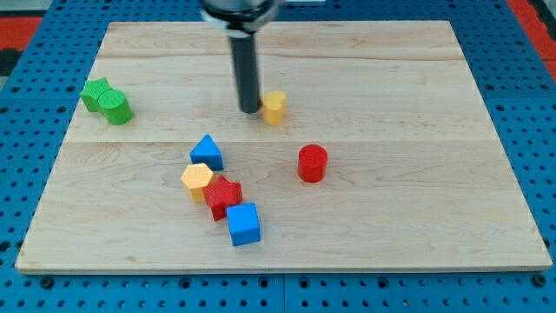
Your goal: Form a triangle with hexagon red circle and blue triangle
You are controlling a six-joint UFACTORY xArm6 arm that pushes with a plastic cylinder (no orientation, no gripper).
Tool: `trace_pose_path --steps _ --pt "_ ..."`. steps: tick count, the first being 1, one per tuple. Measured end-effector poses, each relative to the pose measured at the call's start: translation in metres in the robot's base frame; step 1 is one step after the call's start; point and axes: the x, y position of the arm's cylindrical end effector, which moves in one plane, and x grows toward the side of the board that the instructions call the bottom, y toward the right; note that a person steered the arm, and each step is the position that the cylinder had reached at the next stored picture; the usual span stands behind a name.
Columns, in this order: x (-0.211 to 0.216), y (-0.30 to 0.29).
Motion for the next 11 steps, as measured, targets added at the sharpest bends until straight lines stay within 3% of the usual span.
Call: trace_pose_path --steps 1,2,3,6,9,10,11 --pt "0.054 0.063" --pt "0.103 0.054" --pt "0.118 0.026" --pt "0.111 -0.088" --pt "0.05 -0.096" --pt "0.045 -0.093" --pt "0.076 -0.092"
